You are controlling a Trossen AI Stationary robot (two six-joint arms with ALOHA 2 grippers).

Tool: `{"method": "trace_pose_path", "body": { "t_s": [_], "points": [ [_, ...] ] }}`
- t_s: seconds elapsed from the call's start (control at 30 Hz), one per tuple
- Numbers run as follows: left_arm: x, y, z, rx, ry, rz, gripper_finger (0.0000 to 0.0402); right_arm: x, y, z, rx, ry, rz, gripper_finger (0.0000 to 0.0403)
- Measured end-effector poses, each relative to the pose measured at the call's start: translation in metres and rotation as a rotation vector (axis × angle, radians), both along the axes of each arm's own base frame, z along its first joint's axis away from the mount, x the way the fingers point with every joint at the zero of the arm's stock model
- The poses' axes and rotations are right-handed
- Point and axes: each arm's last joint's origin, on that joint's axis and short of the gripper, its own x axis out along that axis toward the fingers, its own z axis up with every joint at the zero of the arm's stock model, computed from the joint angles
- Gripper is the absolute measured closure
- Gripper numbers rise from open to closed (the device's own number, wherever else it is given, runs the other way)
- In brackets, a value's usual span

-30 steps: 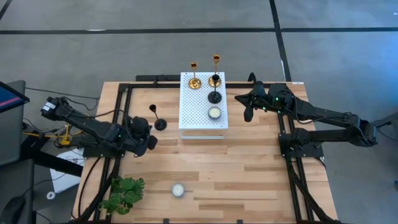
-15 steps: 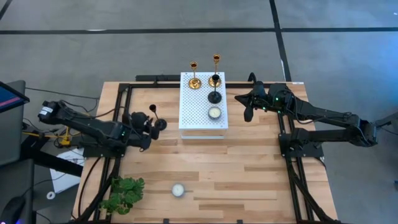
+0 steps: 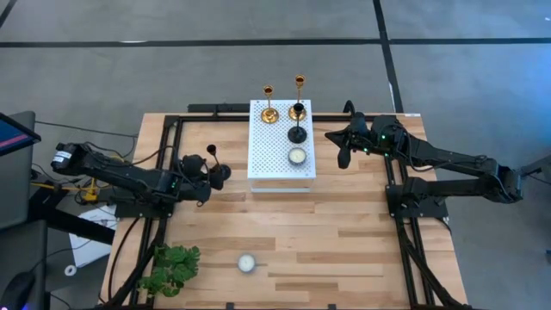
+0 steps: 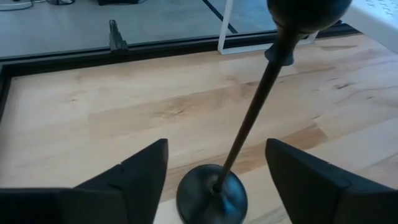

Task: Pick & Place candle stick holders
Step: Put the large black candle holder on the shelf aligned with the small black candle holder

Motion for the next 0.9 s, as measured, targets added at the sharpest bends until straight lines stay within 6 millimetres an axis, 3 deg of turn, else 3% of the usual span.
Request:
{"method": "trace_pose_path", "body": {
  "t_s": [0.43, 0.9],
  "points": [
    [0.011, 0.004, 0.004, 0.001, -0.103, 0.053, 0.0076, 0.000, 0.000, 0.000, 0.000, 0.000, 0.000, 0.0403],
    [0.031, 0.023, -0.008, 0.052, -0.022, 0.144, 0.0109, 0.000, 0.000, 0.000, 0.001, 0.002, 0.000, 0.0403]
  ]
}}
